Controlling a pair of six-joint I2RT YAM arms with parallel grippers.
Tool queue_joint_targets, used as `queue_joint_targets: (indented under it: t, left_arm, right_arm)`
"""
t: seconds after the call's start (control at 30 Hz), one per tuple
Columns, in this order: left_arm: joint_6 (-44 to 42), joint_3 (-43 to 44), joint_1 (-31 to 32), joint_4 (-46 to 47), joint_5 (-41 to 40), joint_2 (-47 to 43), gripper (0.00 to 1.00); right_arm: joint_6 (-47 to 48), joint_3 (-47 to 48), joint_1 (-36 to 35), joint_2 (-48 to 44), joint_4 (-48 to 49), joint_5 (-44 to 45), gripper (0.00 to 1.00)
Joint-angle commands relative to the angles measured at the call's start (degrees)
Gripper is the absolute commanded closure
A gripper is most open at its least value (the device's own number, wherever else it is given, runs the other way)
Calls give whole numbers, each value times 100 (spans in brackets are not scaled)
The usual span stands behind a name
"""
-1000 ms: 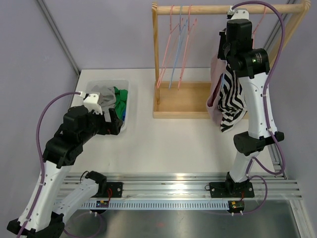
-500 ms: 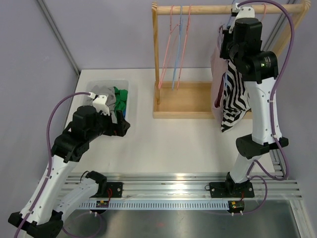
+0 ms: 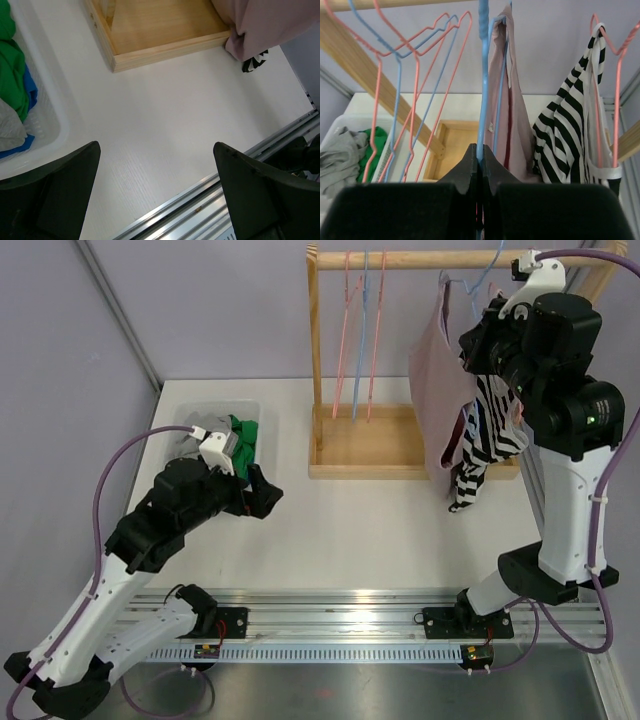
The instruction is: Remove the tank top from the hanger
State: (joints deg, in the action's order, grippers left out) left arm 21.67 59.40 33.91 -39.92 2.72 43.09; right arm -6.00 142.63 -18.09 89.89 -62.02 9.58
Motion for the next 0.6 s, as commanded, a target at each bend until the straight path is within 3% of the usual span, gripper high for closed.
queue_joint_targets:
  t: [0.0, 0.4, 0.57]
  left_arm:
    - [214, 388, 264, 572, -140, 85, 1]
    - [224, 1100, 1618, 1503, -246, 340, 1]
    - [-65, 1363, 2470, 1979, -886, 630, 1]
  right_arm:
    - [-348, -356, 24, -506, 375, -736, 100]
    - [-832, -2298, 16, -2229, 313, -2539, 100]
    - [-850, -3108, 24, -3054, 138, -3127, 100]
